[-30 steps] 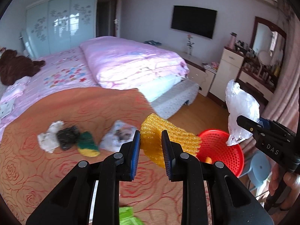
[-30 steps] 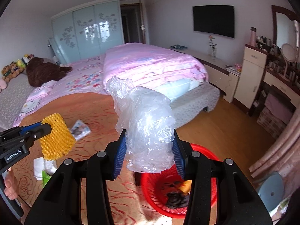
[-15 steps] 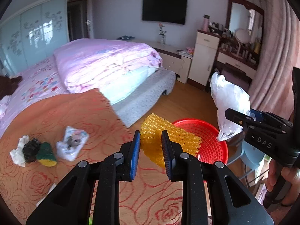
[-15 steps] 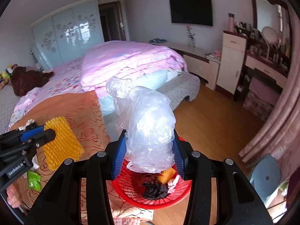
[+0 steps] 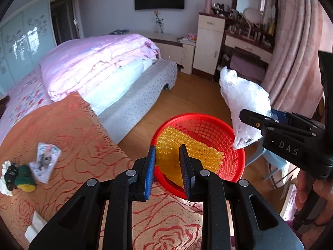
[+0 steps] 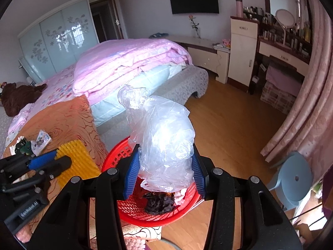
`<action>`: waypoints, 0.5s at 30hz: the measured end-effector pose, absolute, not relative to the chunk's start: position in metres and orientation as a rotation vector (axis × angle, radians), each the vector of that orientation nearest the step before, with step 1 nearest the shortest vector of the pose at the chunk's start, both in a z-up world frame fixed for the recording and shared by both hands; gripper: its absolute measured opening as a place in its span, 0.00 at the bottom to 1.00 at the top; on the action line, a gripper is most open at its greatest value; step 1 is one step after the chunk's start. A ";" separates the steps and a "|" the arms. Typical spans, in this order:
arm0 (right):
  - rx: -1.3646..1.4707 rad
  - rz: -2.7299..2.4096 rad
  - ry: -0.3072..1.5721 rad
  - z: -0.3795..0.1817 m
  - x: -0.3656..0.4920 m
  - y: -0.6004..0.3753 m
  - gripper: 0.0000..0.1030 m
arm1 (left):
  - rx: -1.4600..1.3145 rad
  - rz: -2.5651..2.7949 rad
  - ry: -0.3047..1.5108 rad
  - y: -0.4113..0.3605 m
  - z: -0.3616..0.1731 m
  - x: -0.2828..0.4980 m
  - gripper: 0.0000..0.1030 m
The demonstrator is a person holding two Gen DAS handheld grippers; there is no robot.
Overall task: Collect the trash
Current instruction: 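Carry the yellow foam sheet and clear plastic bag over the red wastebasket with both tools, then open both tools to drop the foam sheet and plastic bag into the wastebasket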
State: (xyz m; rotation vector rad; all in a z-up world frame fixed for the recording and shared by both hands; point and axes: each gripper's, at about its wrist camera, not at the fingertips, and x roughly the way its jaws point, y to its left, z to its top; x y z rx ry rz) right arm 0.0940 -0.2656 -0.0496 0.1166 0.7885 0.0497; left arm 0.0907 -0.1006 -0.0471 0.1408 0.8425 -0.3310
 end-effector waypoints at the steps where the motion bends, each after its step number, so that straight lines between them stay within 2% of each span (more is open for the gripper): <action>1: 0.122 0.048 0.798 -0.052 0.095 -0.267 0.43 | 0.144 -0.338 0.854 -0.104 -0.051 0.093 0.21; 11: 0.136 0.043 0.879 -0.075 0.106 -0.267 0.45 | 0.191 -0.379 0.932 -0.124 -0.079 0.100 0.22; 15: 0.139 0.043 0.885 -0.078 0.106 -0.267 0.53 | 0.198 -0.383 0.952 -0.124 -0.085 0.102 0.26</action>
